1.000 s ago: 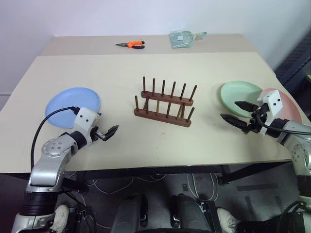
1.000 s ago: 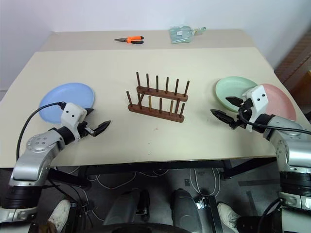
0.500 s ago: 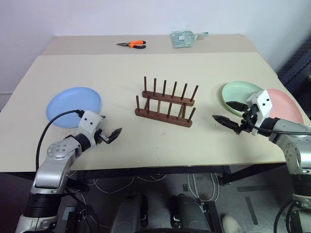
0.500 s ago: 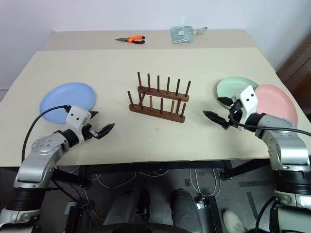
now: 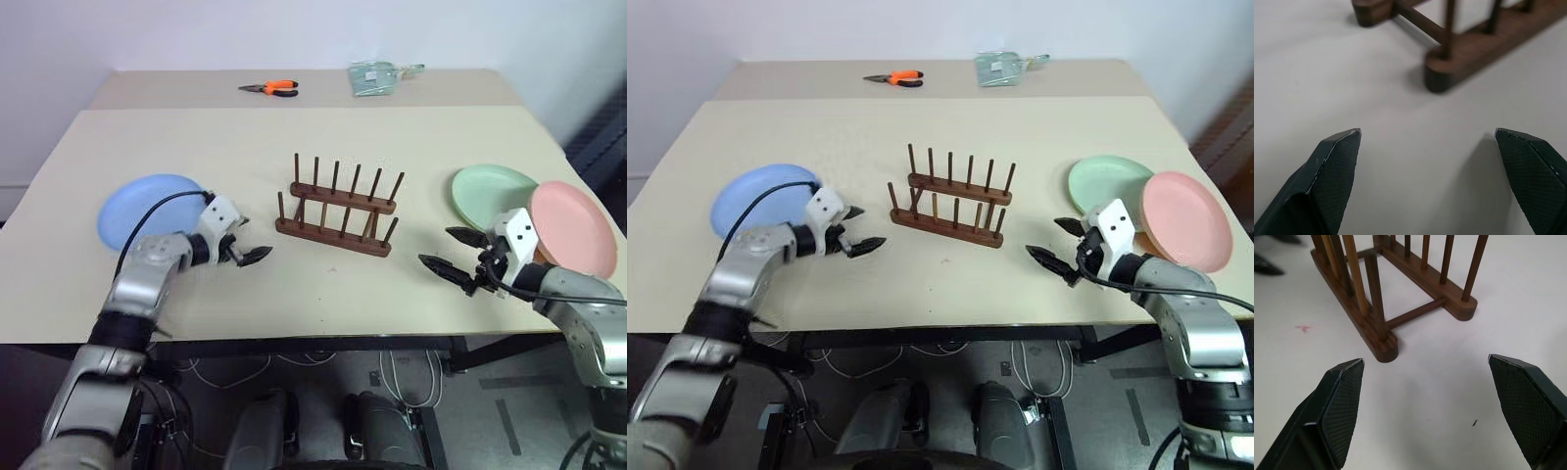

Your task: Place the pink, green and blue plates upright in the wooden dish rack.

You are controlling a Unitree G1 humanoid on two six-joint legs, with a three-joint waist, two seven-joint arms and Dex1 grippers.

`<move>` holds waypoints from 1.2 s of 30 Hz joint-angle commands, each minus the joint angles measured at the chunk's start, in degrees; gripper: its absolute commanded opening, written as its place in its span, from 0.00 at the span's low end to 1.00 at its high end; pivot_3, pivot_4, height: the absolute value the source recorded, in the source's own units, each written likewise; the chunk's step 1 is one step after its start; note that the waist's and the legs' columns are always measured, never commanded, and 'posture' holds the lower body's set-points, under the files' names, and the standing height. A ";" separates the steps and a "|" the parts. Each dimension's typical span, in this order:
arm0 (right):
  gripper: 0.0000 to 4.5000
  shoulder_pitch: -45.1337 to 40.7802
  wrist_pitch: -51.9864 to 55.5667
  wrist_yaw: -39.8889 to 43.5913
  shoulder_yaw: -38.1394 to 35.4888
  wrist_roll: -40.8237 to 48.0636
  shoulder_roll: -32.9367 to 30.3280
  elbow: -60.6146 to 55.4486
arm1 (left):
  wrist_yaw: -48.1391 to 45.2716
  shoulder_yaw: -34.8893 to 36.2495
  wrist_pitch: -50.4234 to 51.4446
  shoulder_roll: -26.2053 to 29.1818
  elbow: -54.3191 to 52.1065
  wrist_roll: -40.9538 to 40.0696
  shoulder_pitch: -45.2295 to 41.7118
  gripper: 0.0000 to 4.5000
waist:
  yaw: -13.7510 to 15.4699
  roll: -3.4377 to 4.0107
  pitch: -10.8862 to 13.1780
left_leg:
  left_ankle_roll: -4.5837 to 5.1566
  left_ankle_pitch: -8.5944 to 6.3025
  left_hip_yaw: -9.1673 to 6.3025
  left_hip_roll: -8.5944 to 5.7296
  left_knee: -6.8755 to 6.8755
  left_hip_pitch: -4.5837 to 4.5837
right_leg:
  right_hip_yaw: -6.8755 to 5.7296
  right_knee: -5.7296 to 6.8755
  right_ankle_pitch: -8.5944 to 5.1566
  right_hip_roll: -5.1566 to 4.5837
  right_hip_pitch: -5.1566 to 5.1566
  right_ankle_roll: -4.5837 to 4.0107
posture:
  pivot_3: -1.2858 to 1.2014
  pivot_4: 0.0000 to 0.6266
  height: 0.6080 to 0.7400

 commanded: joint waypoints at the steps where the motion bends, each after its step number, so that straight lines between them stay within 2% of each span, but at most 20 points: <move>1: 0.92 1.60 0.67 -1.86 -2.16 1.47 0.79 -4.50 | -6.96 -2.08 -6.23 -2.40 11.75 1.66 -5.97 1.00 | 0.03 -0.01 0.00 | 0.01 0.00 0.00 0.00 0.00 -0.01 | 0.00 -0.01 0.00 0.00 0.00 0.00 | 0.52 0.24 1.00; 6: 0.92 3.64 1.65 -3.82 -2.95 2.20 1.65 -7.36 | -8.23 -3.82 -14.95 -7.37 29.15 6.58 -15.26 1.00 | 0.35 -0.03 -0.01 | 0.15 -0.08 -0.01 -0.01 0.10 0.00 | -0.03 0.00 0.00 -0.02 0.07 0.01 | 0.52 0.24 1.00; 9: 0.92 4.65 2.35 -4.87 -2.98 2.66 1.91 -9.17 | -9.51 -4.98 -19.22 -9.22 34.92 9.40 -17.60 1.00 | 0.29 -0.05 -0.03 | 0.39 -0.22 -0.01 -0.02 0.13 -0.01 | -0.03 0.00 0.00 -0.03 0.08 0.02 | 0.52 0.24 1.00; 13: 0.93 5.41 2.64 -5.61 -3.34 2.96 1.79 -10.00 | -11.62 -4.26 -21.56 -10.66 37.46 9.83 -17.98 0.59 | 0.25 -0.06 -0.06 | 0.40 -0.22 -0.01 -0.02 0.16 0.02 | -0.03 0.01 0.01 -0.03 0.11 0.02 | 0.52 0.24 1.00; 17: 0.93 5.63 2.79 -5.05 -3.97 3.47 0.73 -10.00 | -12.75 -2.12 -20.19 -10.96 34.60 7.63 -15.92 0.16 | 0.10 -0.06 -0.07 | 0.47 -0.26 -0.02 -0.02 0.19 0.03 | -0.03 0.02 0.01 -0.04 0.14 0.03 | 0.52 0.24 1.00; 20: 0.93 5.85 2.44 -3.46 -4.33 3.17 -0.69 -9.44 | -10.53 0.09 -16.06 -11.00 26.57 5.59 -12.19 0.16 | 0.01 -0.03 -0.08 | 0.48 -0.27 -0.03 -0.02 0.18 0.03 | -0.03 0.03 0.01 -0.04 0.12 0.04 | 0.52 0.24 1.00; 24: 0.93 4.62 2.13 -2.51 -4.11 2.84 -1.73 -8.16 | -5.72 -0.45 -5.40 -11.18 -0.56 4.16 -0.21 0.16 | -0.21 -0.01 -0.09 | 0.47 -0.26 -0.03 -0.02 0.17 0.03 | -0.02 0.03 0.01 -0.04 0.12 0.04 | 0.52 0.24 1.00; 28: 0.93 2.98 2.07 -2.10 -2.24 2.32 -1.49 -7.57 | -0.69 -2.95 6.98 -14.17 -21.51 2.75 7.68 0.16 | 0.13 -0.02 -0.08 | 0.23 -0.12 -0.04 -0.02 0.17 0.03 | -0.01 0.03 0.01 -0.04 0.13 0.04 | 0.52 0.24 1.00; 31: 0.93 1.70 2.27 -2.08 -0.74 2.12 -1.11 -7.31 | 3.60 -5.21 12.66 -16.13 -27.07 4.88 9.34 0.16 | 0.19 -0.03 -0.07 | 0.29 -0.15 -0.06 -0.03 0.20 0.02 | -0.01 0.01 0.01 -0.05 0.17 0.03 | 0.52 0.24 1.00; 36: 0.93 0.93 2.00 -1.65 0.53 1.80 -1.20 -6.59 | 7.69 -7.77 16.07 -16.96 -27.01 6.62 9.14 0.16 | -0.13 -0.03 -0.07 | 0.37 -0.18 -0.06 -0.03 0.19 0.03 | -0.02 0.03 0.01 -0.01 0.15 0.04 | 0.52 0.24 1.00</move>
